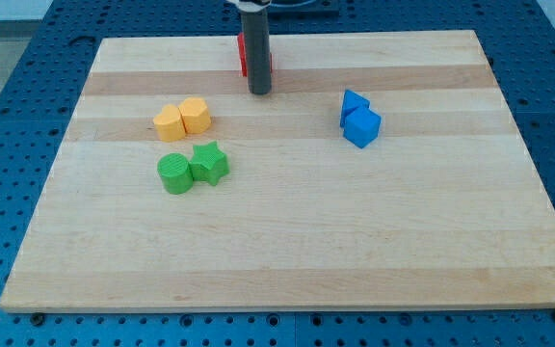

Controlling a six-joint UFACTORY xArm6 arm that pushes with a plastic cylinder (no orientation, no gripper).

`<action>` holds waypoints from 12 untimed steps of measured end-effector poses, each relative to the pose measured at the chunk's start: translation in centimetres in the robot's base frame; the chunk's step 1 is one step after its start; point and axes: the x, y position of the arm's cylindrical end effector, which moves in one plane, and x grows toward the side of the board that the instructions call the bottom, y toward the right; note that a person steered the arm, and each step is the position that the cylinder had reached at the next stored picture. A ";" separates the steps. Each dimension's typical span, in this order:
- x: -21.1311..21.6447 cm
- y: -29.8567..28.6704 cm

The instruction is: Push the green circle along with green star to the center

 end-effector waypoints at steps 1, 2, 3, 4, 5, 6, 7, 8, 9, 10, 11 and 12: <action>2.6 -2.0; 4.1 0.0; 4.9 3.4; 7.6 5.4; 12.3 5.6; 18.3 4.6; 22.6 -3.3; 24.4 -13.6; 22.9 -18.8; 19.3 -19.9; 17.4 -17.3; 16.2 -12.9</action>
